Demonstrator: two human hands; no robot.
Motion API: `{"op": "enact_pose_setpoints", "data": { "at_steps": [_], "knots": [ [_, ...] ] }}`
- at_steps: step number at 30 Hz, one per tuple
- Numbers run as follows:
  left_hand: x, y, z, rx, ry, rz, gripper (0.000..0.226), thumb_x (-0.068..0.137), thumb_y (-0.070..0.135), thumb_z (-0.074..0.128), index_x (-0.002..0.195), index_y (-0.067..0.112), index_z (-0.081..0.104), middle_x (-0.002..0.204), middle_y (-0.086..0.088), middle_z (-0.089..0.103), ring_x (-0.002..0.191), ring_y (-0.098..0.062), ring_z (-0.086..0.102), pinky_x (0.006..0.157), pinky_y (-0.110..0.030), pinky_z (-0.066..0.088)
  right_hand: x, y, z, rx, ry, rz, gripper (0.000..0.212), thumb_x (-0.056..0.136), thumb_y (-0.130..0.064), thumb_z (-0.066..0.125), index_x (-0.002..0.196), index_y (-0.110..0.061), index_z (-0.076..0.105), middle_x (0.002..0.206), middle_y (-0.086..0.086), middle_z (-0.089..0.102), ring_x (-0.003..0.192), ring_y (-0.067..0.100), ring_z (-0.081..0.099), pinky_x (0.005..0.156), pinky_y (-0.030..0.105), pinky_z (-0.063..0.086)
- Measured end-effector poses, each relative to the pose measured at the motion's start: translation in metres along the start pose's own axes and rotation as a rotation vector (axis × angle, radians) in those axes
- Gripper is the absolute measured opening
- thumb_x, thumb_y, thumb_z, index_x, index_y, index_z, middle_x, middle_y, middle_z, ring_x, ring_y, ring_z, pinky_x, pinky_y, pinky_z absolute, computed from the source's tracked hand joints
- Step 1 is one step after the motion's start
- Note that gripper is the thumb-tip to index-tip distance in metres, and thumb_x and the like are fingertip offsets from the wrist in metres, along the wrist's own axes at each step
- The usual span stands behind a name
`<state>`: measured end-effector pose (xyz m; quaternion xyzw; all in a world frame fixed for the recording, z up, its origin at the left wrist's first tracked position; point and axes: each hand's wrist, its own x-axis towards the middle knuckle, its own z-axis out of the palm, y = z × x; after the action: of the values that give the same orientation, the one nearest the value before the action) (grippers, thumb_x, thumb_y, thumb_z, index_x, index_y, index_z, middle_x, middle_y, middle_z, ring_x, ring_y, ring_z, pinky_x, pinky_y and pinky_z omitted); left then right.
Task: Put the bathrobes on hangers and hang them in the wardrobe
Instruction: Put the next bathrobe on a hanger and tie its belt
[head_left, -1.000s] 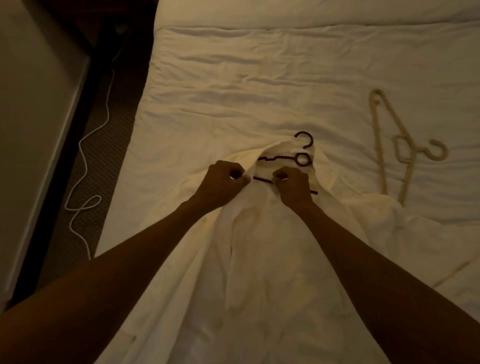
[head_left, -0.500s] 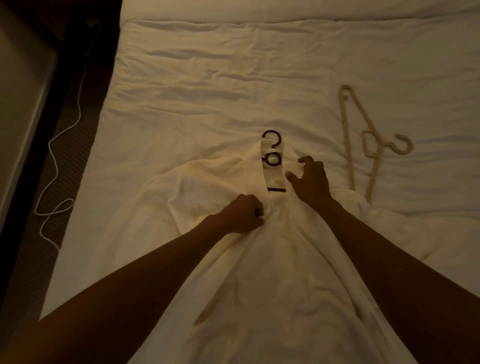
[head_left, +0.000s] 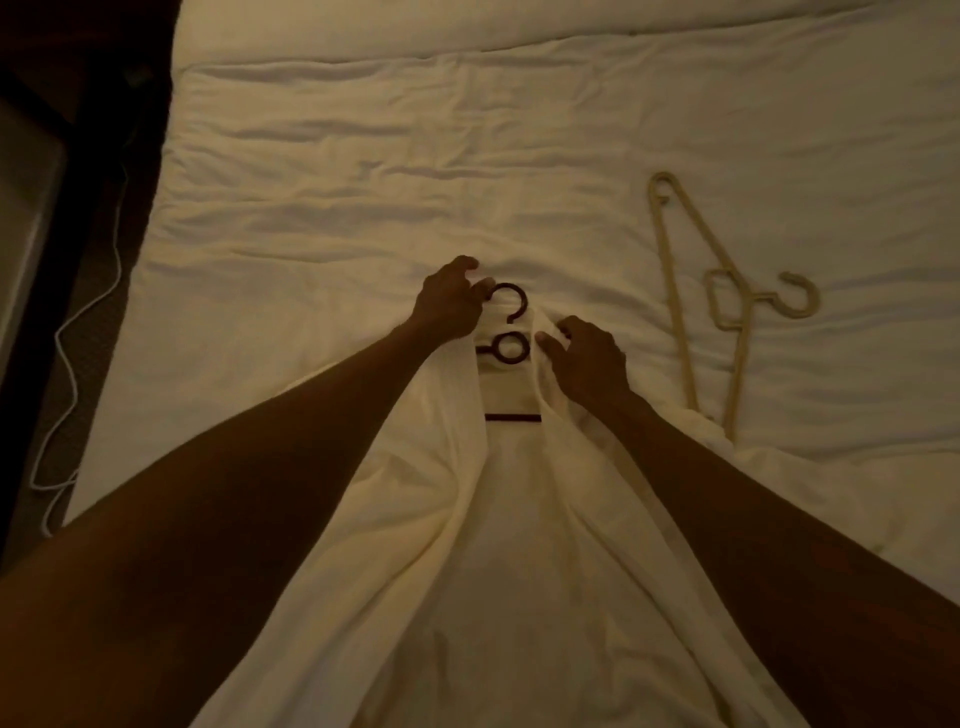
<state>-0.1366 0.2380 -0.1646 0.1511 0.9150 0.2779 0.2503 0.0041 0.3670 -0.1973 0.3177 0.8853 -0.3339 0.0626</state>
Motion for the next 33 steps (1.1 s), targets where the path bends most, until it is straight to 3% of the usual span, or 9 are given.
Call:
{"op": "enact_pose_setpoints", "data": {
  "at_steps": [2,4,8,10,15,20,24,28,33],
  "knots": [
    [0.015,0.004,0.008,-0.069,-0.019,-0.024,0.036,0.096,0.036,0.061,0.125,0.014,0.063,0.124,-0.009,0.065,0.114,-0.023,0.060,0.091,-0.027,0.045,0.003,0.003,0.001,0.115,0.067,-0.056,0.029,0.096,-0.041,0.051,0.107,-0.016,0.061,0.106,0.007,0.065,0.102,0.029,0.059,0.088,0.047,0.046],
    [0.024,0.008,0.011,-0.150,0.007,-0.007,0.021,0.095,0.027,0.065,0.107,0.012,0.074,0.103,-0.007,0.072,0.090,-0.016,0.067,0.073,-0.018,0.046,0.004,0.004,-0.001,0.189,0.143,-0.110,0.024,0.096,-0.039,0.052,0.101,-0.017,0.061,0.097,0.005,0.065,0.093,0.026,0.060,0.082,0.045,0.048],
    [0.044,0.023,-0.004,-0.168,0.076,0.037,0.013,0.094,0.013,0.064,0.095,0.011,0.076,0.081,-0.002,0.069,0.064,-0.001,0.057,0.058,-0.006,0.041,0.008,0.003,-0.005,0.224,0.200,-0.202,0.031,0.098,-0.044,0.048,0.108,-0.019,0.064,0.098,0.002,0.064,0.092,0.019,0.058,0.082,0.042,0.049],
    [0.055,0.030,-0.014,-0.138,0.113,0.053,0.015,0.094,0.012,0.063,0.098,0.009,0.077,0.084,-0.003,0.071,0.069,-0.005,0.062,0.061,-0.005,0.043,0.011,0.002,-0.007,0.219,0.216,-0.223,0.034,0.099,-0.045,0.044,0.113,-0.022,0.064,0.103,0.002,0.064,0.096,0.019,0.058,0.085,0.043,0.049],
    [0.061,0.019,0.002,-0.106,0.214,-0.002,0.019,0.092,0.014,0.061,0.098,0.019,0.078,0.100,-0.005,0.075,0.093,-0.020,0.069,0.089,-0.030,0.053,0.014,0.010,-0.002,0.099,0.098,-0.182,0.042,0.095,-0.053,0.048,0.121,-0.022,0.058,0.113,0.004,0.062,0.103,0.023,0.058,0.089,0.044,0.048],
    [0.055,0.002,0.029,-0.042,0.243,0.050,0.026,0.094,0.036,0.059,0.112,0.021,0.071,0.112,-0.002,0.071,0.102,-0.019,0.066,0.079,-0.021,0.043,0.023,0.031,0.009,0.131,-0.063,-0.127,0.045,0.086,-0.056,0.060,0.117,-0.025,0.057,0.116,0.003,0.061,0.107,0.026,0.057,0.092,0.041,0.044],
    [0.056,-0.005,0.032,-0.056,0.209,0.097,0.028,0.096,0.036,0.058,0.116,0.019,0.069,0.112,-0.001,0.070,0.100,-0.016,0.064,0.075,-0.018,0.040,0.035,0.033,0.012,0.199,-0.086,-0.071,0.038,0.081,-0.059,0.064,0.095,-0.024,0.060,0.100,0.001,0.065,0.094,0.024,0.060,0.084,0.041,0.049],
    [0.055,-0.011,0.031,-0.023,0.196,0.139,0.034,0.094,0.034,0.060,0.124,0.017,0.064,0.122,-0.004,0.064,0.108,-0.017,0.061,0.080,-0.015,0.039,0.037,0.032,0.015,0.159,-0.052,-0.076,0.044,0.080,-0.060,0.066,0.101,-0.021,0.063,0.105,0.003,0.065,0.098,0.024,0.059,0.086,0.039,0.048],
    [0.011,-0.017,0.041,0.024,0.411,0.496,0.041,0.095,0.029,0.056,0.131,0.011,0.053,0.137,-0.014,0.039,0.110,-0.019,0.054,0.085,-0.019,0.047,0.030,0.025,0.005,0.169,-0.131,-0.060,0.047,0.083,-0.054,0.066,0.111,-0.017,0.060,0.110,0.003,0.063,0.099,0.023,0.058,0.086,0.038,0.048]
  ]
}}
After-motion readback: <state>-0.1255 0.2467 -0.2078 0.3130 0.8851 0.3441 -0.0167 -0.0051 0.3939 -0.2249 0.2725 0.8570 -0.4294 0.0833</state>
